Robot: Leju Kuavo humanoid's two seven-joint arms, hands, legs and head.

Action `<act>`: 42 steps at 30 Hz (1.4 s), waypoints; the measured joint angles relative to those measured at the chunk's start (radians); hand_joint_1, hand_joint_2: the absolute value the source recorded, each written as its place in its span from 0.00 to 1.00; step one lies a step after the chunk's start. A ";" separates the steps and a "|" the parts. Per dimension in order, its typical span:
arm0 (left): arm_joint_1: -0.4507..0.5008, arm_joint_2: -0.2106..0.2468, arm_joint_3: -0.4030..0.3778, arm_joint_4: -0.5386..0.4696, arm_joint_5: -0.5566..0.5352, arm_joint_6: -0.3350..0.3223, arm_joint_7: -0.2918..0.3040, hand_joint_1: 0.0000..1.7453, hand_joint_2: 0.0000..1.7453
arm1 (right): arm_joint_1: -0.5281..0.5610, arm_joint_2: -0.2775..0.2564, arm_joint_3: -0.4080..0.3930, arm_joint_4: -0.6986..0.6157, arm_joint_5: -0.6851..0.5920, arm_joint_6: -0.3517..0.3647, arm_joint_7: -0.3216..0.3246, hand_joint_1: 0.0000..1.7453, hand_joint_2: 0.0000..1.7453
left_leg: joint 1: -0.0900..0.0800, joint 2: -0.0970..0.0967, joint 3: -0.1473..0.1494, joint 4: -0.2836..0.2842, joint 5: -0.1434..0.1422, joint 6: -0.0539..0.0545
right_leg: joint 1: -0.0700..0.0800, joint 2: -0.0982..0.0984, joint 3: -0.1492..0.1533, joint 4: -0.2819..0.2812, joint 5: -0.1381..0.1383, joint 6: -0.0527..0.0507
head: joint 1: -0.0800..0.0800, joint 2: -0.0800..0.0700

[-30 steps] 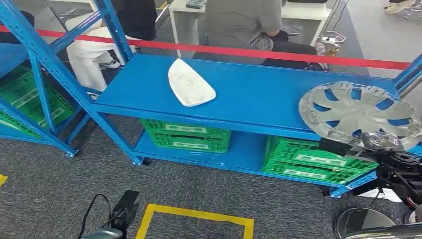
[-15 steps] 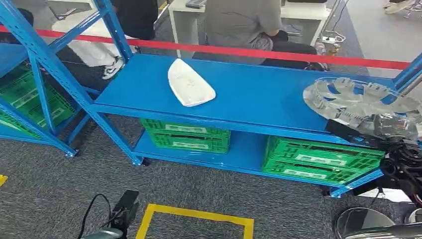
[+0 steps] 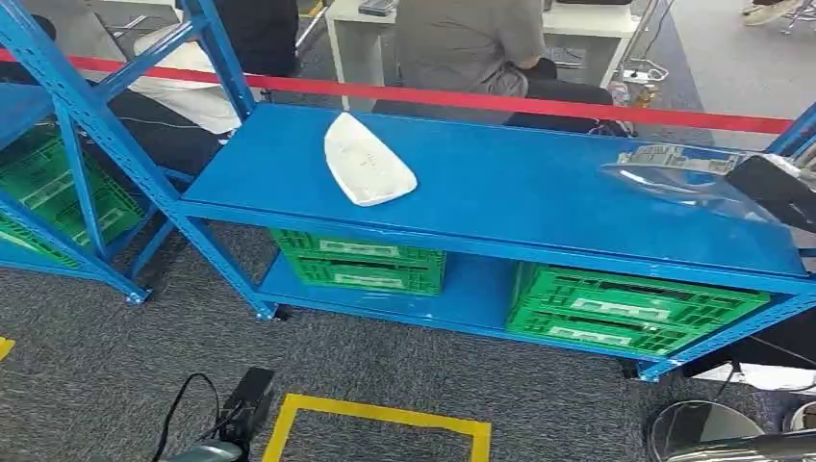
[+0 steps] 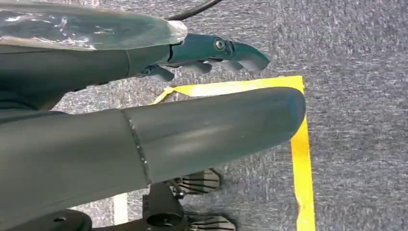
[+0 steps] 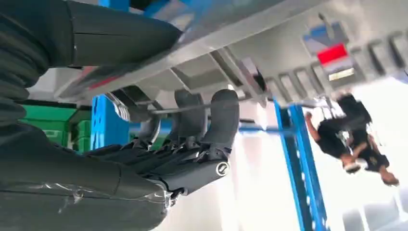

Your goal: Take the parts from the cabinet and place them on the table.

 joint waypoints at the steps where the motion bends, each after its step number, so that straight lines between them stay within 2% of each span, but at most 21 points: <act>1: -0.001 -0.001 -0.002 0.000 0.000 0.000 0.000 0.00 0.00 | 0.002 -0.007 -0.009 -0.017 0.000 0.000 0.000 1.00 1.00 | 0.000 0.000 0.000 0.000 0.000 0.000 | 0.000 0.000 0.000 0.000 0.000 0.000 | 0.000 0.000; 11: -0.004 -0.014 -0.009 0.000 -0.008 -0.001 -0.010 0.00 0.00 | 0.020 -0.045 -0.079 -0.191 -0.013 -0.003 0.003 1.00 1.00 | 0.000 0.001 0.000 0.000 0.000 0.000 | 0.000 0.001 0.000 0.000 0.000 0.000 | 0.000 0.000; 21: -0.008 -0.023 -0.010 0.000 -0.014 0.001 -0.026 0.00 0.00 | 0.028 -0.056 -0.097 -0.286 -0.023 -0.013 -0.018 1.00 1.00 | 0.000 0.002 -0.001 0.000 0.000 0.000 | 0.000 0.001 -0.001 0.000 0.000 0.000 | 0.000 0.000; 22: -0.009 -0.024 -0.010 0.000 -0.014 0.002 -0.029 0.00 1.00 | 0.028 -0.056 -0.098 -0.293 -0.034 -0.022 -0.021 1.00 1.00 | 0.000 0.002 -0.001 0.000 0.000 0.000 | 0.000 0.001 -0.001 0.000 0.000 0.000 | 0.000 0.000; 27: -0.013 -0.029 -0.010 0.000 -0.015 0.010 -0.043 0.00 1.00 | 0.024 -0.056 -0.110 -0.327 -0.114 -0.067 -0.032 1.00 1.00 | 0.000 0.002 -0.001 0.000 0.000 0.000 | 0.000 0.001 -0.001 0.000 0.000 0.000 | 0.000 0.000; 37: -0.014 -0.032 -0.010 0.000 -0.014 0.012 -0.063 0.00 1.00 | -0.003 -0.056 -0.121 -0.391 -0.301 -0.084 -0.024 1.00 1.00 | 0.000 0.002 -0.001 0.000 0.000 0.000 | 0.000 0.001 -0.001 0.000 0.000 0.000 | 0.000 0.000; 38: -0.014 -0.032 -0.010 0.000 -0.014 0.012 -0.064 0.00 0.00 | -0.004 -0.056 -0.122 -0.396 -0.329 -0.090 -0.026 1.00 1.00 | 0.000 0.002 -0.001 0.000 0.000 0.000 | 0.000 0.001 -0.001 0.000 0.000 0.000 | 0.000 0.000; 42: -0.015 -0.033 -0.010 0.000 -0.005 0.010 -0.082 0.00 0.00 | -0.004 -0.056 -0.129 -0.420 -0.490 -0.115 -0.041 1.00 1.00 | 0.000 0.002 -0.001 0.000 0.000 0.000 | 0.000 0.001 -0.001 0.000 0.000 0.000 | 0.000 0.000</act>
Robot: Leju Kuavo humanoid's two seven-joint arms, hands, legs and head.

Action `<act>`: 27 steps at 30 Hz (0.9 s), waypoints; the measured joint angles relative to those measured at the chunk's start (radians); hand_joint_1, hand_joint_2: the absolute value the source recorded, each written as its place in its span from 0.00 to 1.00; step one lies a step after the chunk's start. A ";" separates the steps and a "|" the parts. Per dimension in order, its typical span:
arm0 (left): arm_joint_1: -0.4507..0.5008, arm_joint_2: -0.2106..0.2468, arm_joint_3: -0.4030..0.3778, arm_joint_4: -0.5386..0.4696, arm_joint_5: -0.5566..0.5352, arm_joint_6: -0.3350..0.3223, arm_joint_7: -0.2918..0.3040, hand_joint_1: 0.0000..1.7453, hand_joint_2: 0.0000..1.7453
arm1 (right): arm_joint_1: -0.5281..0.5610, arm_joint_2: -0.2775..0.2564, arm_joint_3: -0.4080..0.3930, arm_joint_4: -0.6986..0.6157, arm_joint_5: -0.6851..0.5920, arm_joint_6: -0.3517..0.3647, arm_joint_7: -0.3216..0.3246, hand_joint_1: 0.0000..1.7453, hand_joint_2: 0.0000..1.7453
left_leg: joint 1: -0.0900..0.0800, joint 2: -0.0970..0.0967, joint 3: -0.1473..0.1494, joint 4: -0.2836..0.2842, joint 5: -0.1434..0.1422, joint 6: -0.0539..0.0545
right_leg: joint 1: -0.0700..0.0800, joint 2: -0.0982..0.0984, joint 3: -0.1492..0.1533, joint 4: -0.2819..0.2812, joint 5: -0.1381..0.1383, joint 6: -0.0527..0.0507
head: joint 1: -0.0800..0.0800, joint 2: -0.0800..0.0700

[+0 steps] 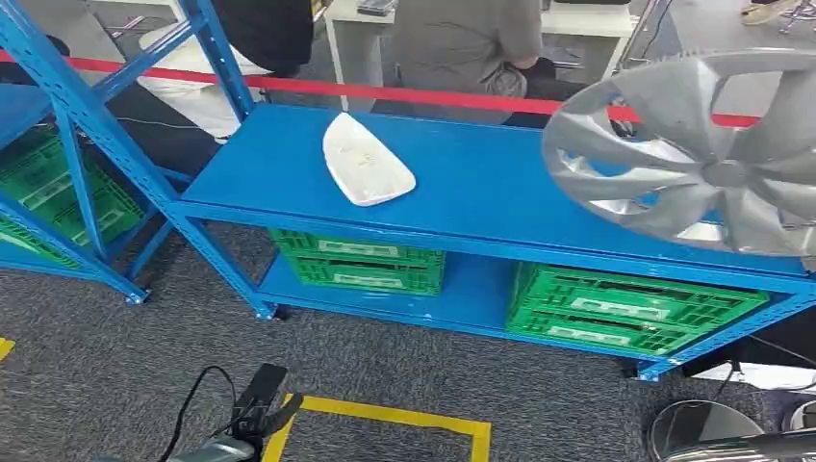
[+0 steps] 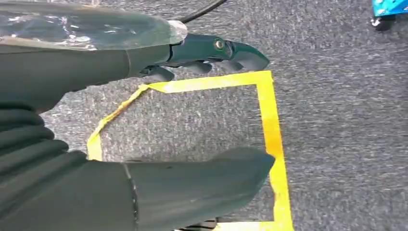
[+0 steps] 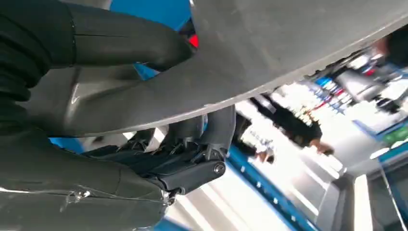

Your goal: Take the parts from the cabinet and place them on the table.

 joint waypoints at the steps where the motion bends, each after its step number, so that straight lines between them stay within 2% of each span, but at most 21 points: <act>1: 0.000 0.000 0.000 0.000 0.003 -0.002 -0.002 0.00 0.00 | -0.001 0.000 0.000 -0.008 -0.017 -0.008 -0.002 1.00 1.00 | 0.000 0.000 0.000 0.000 0.000 0.000 | 0.000 0.000 0.000 0.000 0.000 0.000 | 0.000 0.000; 6: 0.000 0.000 0.000 0.000 0.011 -0.009 -0.018 0.00 0.00 | -0.005 0.000 -0.001 -0.045 -0.079 -0.025 -0.002 1.00 1.00 | 0.000 0.000 0.000 0.000 0.000 0.000 | 0.000 0.000 0.000 0.000 0.000 0.000 | 0.000 0.000; 18: 0.000 0.000 0.000 0.000 0.013 -0.009 -0.020 0.00 0.00 | -0.007 0.000 -0.001 -0.077 -0.086 -0.027 -0.001 1.00 1.00 | 0.000 0.000 0.000 0.000 0.000 0.000 | 0.000 0.000 0.000 0.000 0.000 0.000 | 0.000 0.000; 19: 0.000 0.000 0.000 0.000 0.013 -0.009 -0.020 0.00 1.00 | -0.007 0.000 -0.001 -0.077 -0.086 -0.027 -0.001 1.00 1.00 | 0.000 0.000 0.000 0.000 0.000 0.000 | 0.000 0.000 0.000 0.000 0.000 0.000 | 0.000 0.000; 20: 0.000 0.000 0.000 0.000 0.013 -0.009 -0.024 0.00 1.00 | -0.007 0.000 -0.001 -0.077 -0.086 -0.027 -0.001 1.00 1.00 | 0.000 0.000 0.000 0.000 0.000 0.000 | 0.000 0.000 0.000 0.000 0.000 0.000 | 0.000 0.000; 21: 0.001 0.000 0.000 0.000 0.011 -0.009 -0.032 0.00 0.00 | -0.007 0.000 -0.001 -0.077 -0.089 -0.027 -0.001 1.00 1.00 | 0.000 0.000 0.000 0.000 0.000 0.000 | 0.000 0.000 0.000 0.000 0.000 0.000 | 0.000 0.000; 27: 0.000 0.000 0.000 0.000 0.003 -0.014 -0.063 0.00 0.00 | -0.008 0.000 -0.001 -0.077 -0.114 -0.046 0.002 1.00 1.00 | 0.000 0.000 0.000 0.000 0.000 0.000 | 0.000 0.000 0.000 0.000 0.000 0.000 | 0.000 0.000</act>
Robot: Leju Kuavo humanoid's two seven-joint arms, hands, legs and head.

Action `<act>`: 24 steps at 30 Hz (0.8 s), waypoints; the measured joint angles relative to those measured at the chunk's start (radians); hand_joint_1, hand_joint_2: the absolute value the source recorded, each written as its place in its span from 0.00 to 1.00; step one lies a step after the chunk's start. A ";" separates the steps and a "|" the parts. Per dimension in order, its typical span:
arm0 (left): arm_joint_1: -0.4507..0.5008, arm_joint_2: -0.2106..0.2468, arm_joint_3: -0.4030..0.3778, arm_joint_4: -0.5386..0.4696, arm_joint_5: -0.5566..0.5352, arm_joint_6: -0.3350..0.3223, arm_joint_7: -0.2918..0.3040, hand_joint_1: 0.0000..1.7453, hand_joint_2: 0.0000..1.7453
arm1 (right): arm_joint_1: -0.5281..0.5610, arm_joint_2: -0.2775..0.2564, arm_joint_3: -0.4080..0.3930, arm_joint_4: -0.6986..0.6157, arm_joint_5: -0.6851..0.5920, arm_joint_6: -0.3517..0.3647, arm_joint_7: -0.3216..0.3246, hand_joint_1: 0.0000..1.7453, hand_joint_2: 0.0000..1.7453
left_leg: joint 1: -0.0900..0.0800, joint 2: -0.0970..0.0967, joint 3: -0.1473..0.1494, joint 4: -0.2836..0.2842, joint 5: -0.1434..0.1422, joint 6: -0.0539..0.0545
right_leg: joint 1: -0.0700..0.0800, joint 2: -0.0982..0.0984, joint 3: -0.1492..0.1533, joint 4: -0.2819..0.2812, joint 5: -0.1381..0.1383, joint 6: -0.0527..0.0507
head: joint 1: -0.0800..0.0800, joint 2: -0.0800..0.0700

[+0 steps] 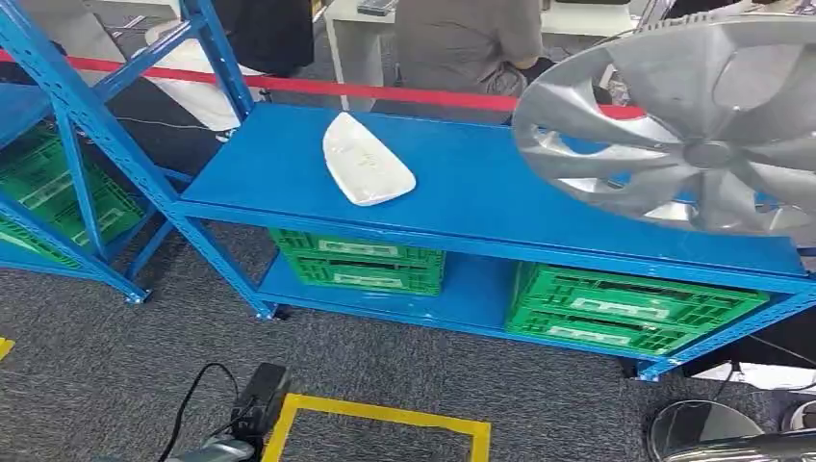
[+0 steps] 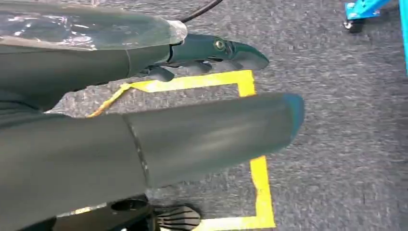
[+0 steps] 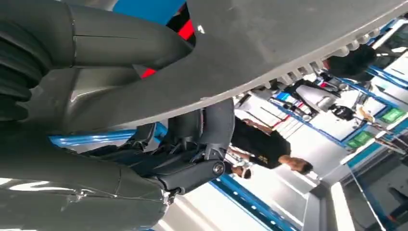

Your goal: Take the parts from the cabinet and place them on the table.

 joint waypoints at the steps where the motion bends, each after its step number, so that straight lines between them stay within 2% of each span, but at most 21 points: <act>1: 0.000 0.000 0.000 0.000 0.000 0.000 0.004 0.00 0.00 | 0.000 0.000 0.000 0.000 -0.003 -0.001 0.001 1.00 1.00 | 0.000 0.000 0.000 0.000 0.000 0.000 | 0.000 0.000 0.000 0.000 0.000 0.000 | 0.000 0.000; 5: 0.000 0.000 0.000 0.000 0.010 0.011 -0.009 0.00 0.00 | 0.000 -0.002 0.001 -0.004 -0.043 -0.014 0.008 1.00 1.00 | 0.000 0.000 0.000 0.000 0.000 0.000 | 0.000 0.000 0.000 0.000 0.000 0.000 | 0.000 0.000; 9: 0.000 0.000 0.001 0.000 0.020 0.018 -0.011 0.00 0.00 | 0.000 -0.002 0.002 -0.008 -0.173 -0.014 -0.002 1.00 1.00 | 0.000 0.000 0.000 0.000 0.000 0.000 | 0.000 0.000 0.000 0.000 0.000 0.000 | 0.000 0.000; 15: 0.000 -0.003 0.002 0.000 0.030 0.021 -0.016 0.00 0.00 | 0.000 -0.002 0.018 -0.005 -0.352 -0.010 -0.059 1.00 1.00 | 0.000 0.000 0.000 0.000 0.000 0.000 | 0.000 0.000 0.000 0.000 0.000 0.000 | 0.000 0.000; 20: 0.000 -0.005 0.005 0.000 0.032 0.025 -0.018 0.00 0.00 | -0.005 -0.002 0.033 -0.003 -0.403 -0.009 -0.077 1.00 1.00 | 0.000 0.000 -0.001 0.000 0.000 0.000 | 0.000 0.000 0.000 0.000 0.000 0.000 | 0.000 0.000; 24: 0.000 -0.006 0.005 0.000 0.029 0.029 -0.011 0.00 0.00 | -0.003 -0.002 0.039 0.001 -0.493 -0.021 -0.149 1.00 1.00 | 0.000 0.000 -0.001 0.000 0.000 0.000 | 0.000 0.000 0.000 0.000 0.000 0.000 | 0.000 0.000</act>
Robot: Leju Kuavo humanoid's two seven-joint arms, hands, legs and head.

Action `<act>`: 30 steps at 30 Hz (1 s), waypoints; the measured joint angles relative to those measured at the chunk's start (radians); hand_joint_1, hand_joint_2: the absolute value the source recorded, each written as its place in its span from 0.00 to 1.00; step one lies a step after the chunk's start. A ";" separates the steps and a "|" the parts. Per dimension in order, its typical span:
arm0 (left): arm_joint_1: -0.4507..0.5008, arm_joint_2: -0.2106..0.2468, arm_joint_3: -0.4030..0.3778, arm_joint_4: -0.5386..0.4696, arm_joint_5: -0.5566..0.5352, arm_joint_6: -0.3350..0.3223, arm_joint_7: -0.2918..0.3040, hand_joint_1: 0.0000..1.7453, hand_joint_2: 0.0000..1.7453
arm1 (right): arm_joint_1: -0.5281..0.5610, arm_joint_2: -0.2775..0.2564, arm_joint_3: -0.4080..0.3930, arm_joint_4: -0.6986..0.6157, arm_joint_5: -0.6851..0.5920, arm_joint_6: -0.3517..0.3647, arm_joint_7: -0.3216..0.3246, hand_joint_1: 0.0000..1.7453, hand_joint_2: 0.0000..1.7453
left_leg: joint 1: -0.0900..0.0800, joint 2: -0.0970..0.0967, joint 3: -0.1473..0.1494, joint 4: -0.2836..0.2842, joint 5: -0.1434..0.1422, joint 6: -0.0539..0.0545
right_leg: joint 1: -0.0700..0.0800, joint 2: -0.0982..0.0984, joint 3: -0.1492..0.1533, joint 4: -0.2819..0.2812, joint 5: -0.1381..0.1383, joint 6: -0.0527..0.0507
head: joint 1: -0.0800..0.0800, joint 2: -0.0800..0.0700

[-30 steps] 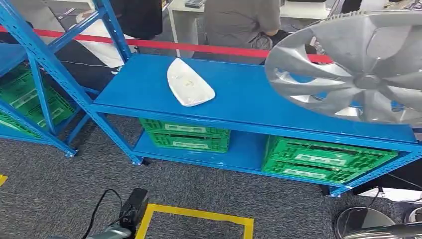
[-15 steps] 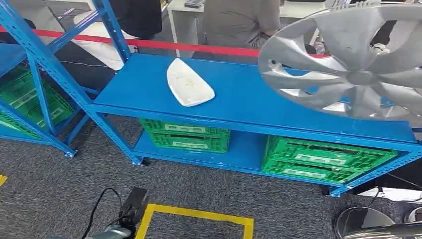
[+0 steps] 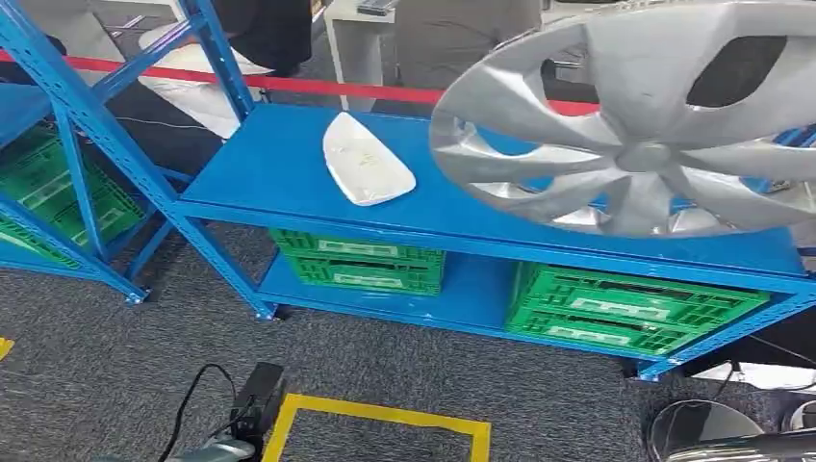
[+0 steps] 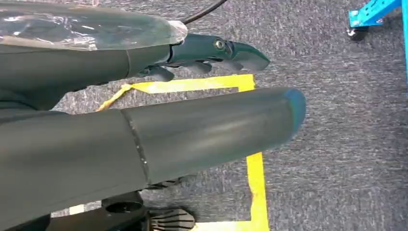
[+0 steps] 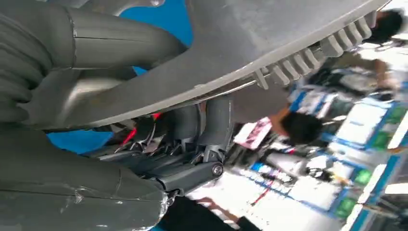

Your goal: Take the parts from the cabinet and place them on the table.

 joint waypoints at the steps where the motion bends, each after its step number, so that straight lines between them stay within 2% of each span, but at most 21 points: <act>1: 0.000 0.000 0.000 0.000 0.000 0.002 0.000 0.00 0.00 | 0.000 0.000 0.000 0.001 -0.015 -0.005 -0.015 1.00 1.00 | 0.000 0.000 0.000 0.000 0.000 0.000 | 0.000 0.000 0.000 0.000 0.000 0.000 | 0.000 0.000; 11: 0.000 -0.003 0.001 0.000 -0.005 0.007 0.000 0.00 0.00 | 0.020 0.001 0.016 0.000 -0.118 -0.020 -0.062 1.00 1.00 | 0.000 0.000 0.000 0.000 0.000 0.000 | 0.000 0.000 0.000 0.000 0.000 0.000 | 0.000 0.000; 17: 0.000 -0.005 0.001 0.000 -0.006 0.007 0.003 0.00 0.00 | 0.046 0.002 0.024 0.000 -0.145 0.020 -0.113 1.00 1.00 | 0.000 0.000 0.000 0.000 0.000 0.000 | 0.000 0.000 0.000 0.000 0.000 0.000 | 0.000 0.000; 30: 0.000 -0.005 0.001 0.000 -0.008 0.007 0.003 0.00 0.00 | 0.061 0.002 0.031 -0.004 -0.143 0.029 -0.129 1.00 1.00 | 0.000 0.000 0.000 0.000 0.000 0.000 | 0.000 0.000 0.000 0.000 0.000 0.000 | 0.000 0.000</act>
